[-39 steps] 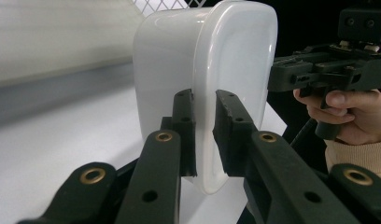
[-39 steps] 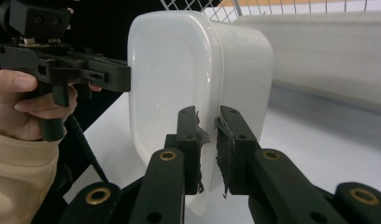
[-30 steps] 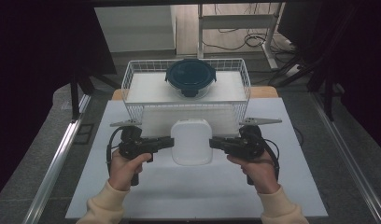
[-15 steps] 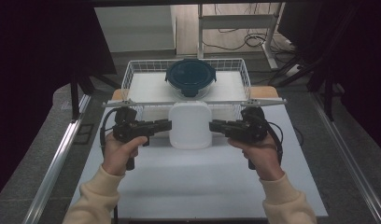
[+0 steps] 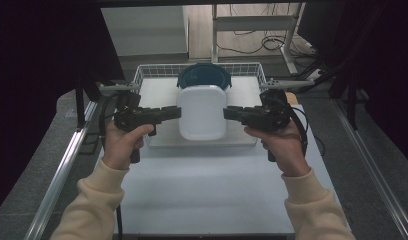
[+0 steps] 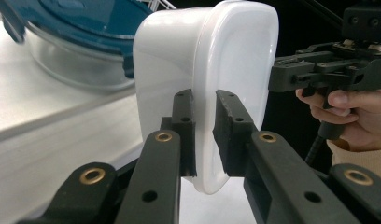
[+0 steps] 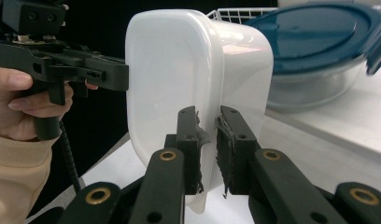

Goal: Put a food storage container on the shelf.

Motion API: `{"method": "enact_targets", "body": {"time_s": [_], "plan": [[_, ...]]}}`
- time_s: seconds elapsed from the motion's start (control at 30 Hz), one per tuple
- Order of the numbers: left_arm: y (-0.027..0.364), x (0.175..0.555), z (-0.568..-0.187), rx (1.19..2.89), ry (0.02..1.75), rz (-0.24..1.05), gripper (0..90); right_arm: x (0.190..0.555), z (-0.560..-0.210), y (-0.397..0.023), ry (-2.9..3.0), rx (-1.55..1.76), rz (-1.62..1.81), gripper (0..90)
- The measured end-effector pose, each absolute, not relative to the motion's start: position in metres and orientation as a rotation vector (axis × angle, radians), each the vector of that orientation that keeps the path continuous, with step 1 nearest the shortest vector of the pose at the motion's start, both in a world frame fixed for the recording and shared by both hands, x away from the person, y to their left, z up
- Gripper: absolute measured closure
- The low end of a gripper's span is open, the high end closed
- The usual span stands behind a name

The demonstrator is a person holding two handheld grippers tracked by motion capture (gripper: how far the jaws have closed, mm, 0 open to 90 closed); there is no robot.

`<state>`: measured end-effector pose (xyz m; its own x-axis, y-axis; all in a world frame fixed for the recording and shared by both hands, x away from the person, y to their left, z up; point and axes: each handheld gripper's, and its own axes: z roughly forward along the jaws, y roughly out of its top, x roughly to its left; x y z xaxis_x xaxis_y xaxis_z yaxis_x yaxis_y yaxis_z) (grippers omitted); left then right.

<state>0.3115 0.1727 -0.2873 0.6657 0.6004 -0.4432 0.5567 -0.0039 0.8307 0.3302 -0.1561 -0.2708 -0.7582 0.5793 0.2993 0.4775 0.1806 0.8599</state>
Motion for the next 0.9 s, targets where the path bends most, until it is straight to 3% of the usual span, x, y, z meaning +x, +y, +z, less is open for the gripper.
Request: {"method": "enact_targets", "body": {"time_s": [0.57,0.9], "plan": [[0.179,0.353,-0.241,1.67,0.968,0.056,79.3,0.374,-0.228,-0.148,2.351,1.072,1.63,78.8],[0.183,0.39,-0.23,1.657,1.005,-0.011,79.2,0.409,-0.215,-0.146,2.373,1.122,1.637,78.9]]}}
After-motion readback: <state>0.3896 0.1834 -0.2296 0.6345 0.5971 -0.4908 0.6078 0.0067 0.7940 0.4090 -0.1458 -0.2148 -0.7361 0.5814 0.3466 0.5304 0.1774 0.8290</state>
